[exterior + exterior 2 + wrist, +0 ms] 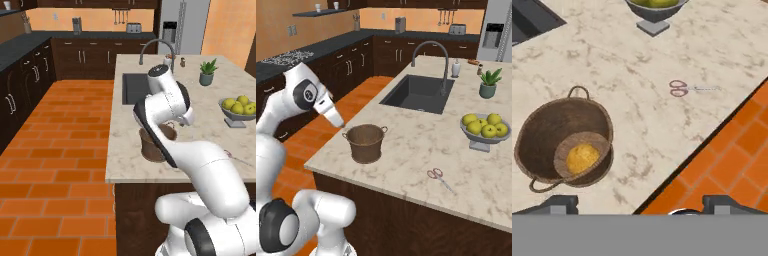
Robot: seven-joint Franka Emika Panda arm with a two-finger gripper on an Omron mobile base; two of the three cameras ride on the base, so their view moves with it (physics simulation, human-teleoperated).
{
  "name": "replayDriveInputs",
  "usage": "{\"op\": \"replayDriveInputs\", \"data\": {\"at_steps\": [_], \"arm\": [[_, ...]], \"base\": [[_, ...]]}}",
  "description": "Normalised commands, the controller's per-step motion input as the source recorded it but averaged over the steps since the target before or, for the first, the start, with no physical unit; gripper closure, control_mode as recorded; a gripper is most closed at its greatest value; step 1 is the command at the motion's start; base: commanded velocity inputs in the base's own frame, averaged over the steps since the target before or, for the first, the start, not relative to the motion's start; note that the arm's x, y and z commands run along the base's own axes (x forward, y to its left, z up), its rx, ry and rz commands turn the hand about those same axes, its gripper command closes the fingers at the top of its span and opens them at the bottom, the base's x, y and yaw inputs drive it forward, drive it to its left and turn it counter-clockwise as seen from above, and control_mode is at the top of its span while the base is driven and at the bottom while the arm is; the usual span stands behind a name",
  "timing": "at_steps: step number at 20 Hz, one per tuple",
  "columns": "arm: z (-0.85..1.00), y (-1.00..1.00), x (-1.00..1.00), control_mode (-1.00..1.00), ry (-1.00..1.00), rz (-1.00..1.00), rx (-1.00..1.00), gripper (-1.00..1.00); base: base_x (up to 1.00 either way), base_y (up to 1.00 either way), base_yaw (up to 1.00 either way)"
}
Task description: Open the cabinet, pick up the bread from the cabinet and place it in the basket. Then move the basket to the dining counter.
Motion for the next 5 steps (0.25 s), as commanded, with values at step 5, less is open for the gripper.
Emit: {"op": "replayDriveInputs", "data": {"at_steps": [5], "arm": [[0.63, 0.98, -0.62, -1.00, 0.11, 0.38, -0.33, -1.00]], "base": [[0.00, 0.00, 0.00]]}}
